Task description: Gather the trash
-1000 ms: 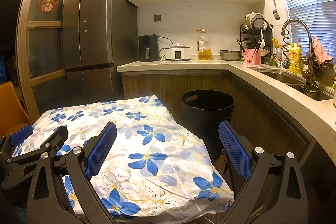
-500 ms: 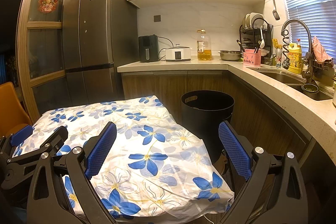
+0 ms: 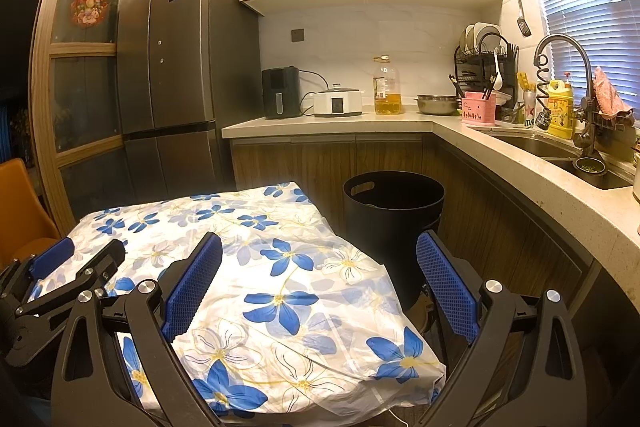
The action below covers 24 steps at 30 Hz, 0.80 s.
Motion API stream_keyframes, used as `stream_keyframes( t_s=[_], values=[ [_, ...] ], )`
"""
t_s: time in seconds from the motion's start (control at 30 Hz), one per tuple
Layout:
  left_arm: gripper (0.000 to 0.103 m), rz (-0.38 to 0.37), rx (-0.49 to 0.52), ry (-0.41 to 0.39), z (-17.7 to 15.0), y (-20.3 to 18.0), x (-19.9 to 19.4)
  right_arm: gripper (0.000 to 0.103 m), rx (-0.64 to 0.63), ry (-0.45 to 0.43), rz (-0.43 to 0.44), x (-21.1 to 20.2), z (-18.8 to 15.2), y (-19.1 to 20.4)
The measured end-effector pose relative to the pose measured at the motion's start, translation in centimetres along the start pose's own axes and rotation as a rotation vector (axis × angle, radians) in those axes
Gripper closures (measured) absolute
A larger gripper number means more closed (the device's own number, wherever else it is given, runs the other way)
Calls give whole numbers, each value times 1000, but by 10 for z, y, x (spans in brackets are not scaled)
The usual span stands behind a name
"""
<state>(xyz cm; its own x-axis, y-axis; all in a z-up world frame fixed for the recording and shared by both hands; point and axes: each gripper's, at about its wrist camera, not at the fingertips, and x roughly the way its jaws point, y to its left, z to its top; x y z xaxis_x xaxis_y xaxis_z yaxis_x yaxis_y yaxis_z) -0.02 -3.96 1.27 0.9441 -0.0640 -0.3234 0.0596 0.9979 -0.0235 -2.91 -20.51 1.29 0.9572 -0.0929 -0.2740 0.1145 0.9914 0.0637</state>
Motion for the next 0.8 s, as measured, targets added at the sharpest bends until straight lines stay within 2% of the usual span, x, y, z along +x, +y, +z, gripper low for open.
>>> stream_keyframes(
  t_s=[0.1, 0.8],
  values=[
    [42, 5, -4, -3, 0, 1, 0, 9, 4, 1, -4, 0, 0, 0],
    [42, 16, 2, 5, -6, -6, 0, 9, 16, 4, -12, 0, -4, 2]
  ],
)
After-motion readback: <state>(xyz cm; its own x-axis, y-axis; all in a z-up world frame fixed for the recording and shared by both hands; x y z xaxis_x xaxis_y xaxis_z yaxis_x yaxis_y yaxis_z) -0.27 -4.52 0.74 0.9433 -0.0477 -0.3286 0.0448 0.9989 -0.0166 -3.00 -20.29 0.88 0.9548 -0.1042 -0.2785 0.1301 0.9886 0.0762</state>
